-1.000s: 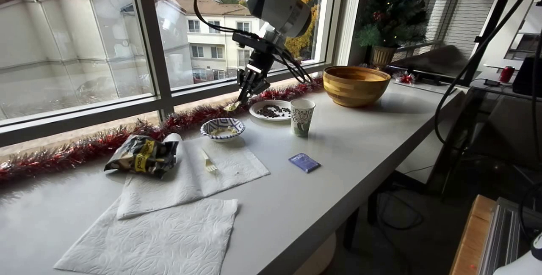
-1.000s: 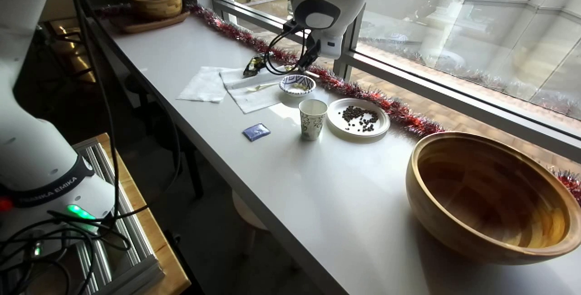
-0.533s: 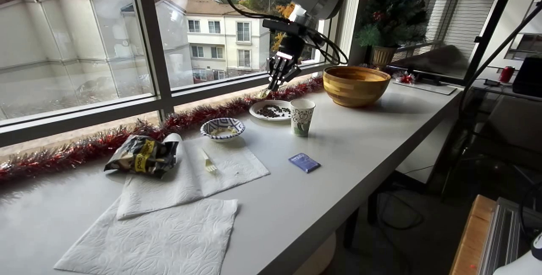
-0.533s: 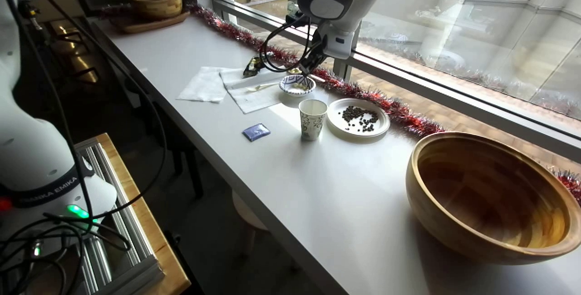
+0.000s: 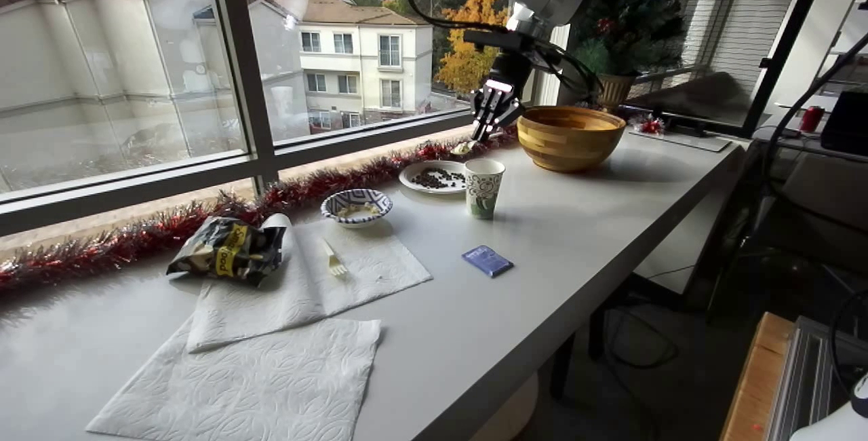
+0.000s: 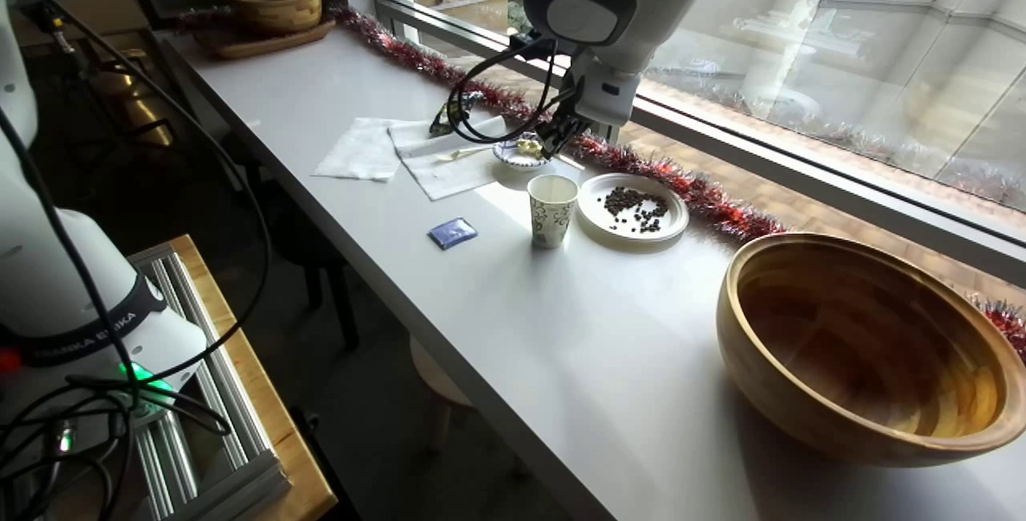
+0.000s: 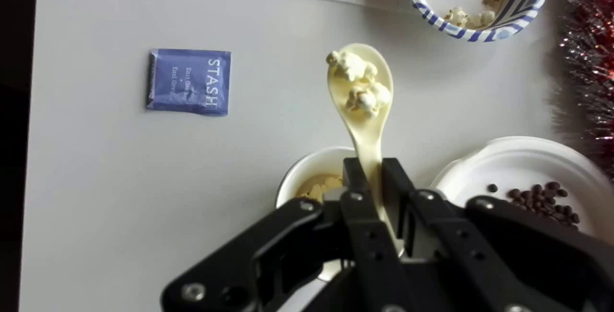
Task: Use the spoon to transfer some of the white contents to the cup
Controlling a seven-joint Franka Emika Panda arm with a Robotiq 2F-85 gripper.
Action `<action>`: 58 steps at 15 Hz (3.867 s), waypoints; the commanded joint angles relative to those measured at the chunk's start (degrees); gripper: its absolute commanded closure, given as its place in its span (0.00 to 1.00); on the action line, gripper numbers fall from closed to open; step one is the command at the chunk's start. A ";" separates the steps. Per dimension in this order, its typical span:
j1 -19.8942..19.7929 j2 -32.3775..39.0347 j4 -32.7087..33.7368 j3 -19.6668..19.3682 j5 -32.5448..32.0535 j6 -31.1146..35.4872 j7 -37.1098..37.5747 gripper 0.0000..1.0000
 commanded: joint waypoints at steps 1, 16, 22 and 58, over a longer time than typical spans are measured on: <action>-0.39 -2.24 -2.26 -1.55 -0.19 0.54 1.01 0.96; 5.34 -2.65 -6.02 -4.13 -14.72 12.21 12.53 0.96; 8.01 -3.07 -7.72 -5.08 -23.33 15.12 18.57 0.96; 6.24 3.71 -4.06 9.41 15.52 6.53 -7.87 0.96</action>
